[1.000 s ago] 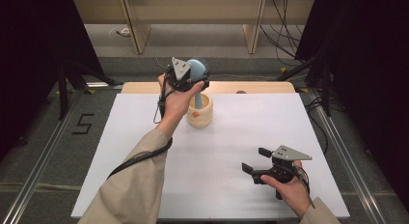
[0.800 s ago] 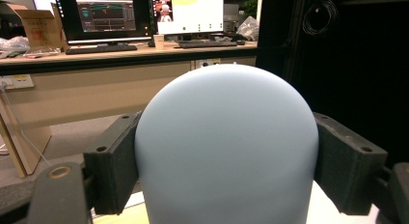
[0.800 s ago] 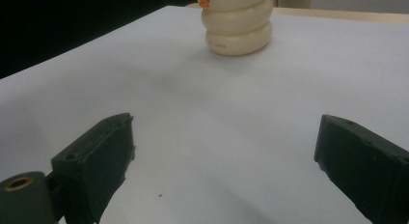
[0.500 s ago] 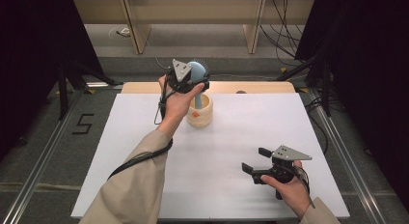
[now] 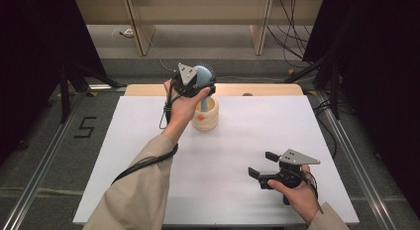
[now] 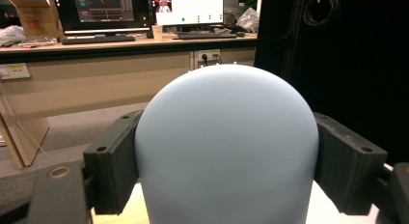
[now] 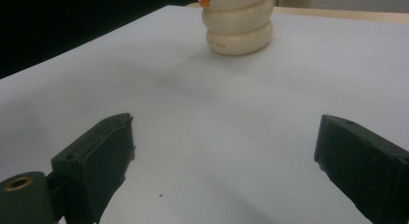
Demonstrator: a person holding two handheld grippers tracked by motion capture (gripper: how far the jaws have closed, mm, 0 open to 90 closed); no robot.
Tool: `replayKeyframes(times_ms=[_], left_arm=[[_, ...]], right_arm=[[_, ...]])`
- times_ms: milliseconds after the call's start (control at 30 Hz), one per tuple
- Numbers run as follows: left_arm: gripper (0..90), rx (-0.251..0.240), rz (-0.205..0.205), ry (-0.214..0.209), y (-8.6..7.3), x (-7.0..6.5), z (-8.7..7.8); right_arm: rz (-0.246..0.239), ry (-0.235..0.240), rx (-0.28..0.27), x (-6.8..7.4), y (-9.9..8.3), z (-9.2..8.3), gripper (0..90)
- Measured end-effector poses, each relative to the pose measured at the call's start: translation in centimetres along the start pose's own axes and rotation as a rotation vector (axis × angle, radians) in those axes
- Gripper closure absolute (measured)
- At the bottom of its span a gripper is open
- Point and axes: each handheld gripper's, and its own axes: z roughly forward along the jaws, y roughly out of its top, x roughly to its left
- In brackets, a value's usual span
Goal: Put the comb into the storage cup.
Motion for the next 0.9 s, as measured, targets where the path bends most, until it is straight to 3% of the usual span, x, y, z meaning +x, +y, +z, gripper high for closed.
replayKeyframes(times_ms=[900], left_arm=[[19.5, 0.03, -0.006, 0.0, -1.6, 0.0, 0.4]], right_arm=[[0.001, 0.003, 0.002, 0.0, 0.0, 0.0, 7.8]])
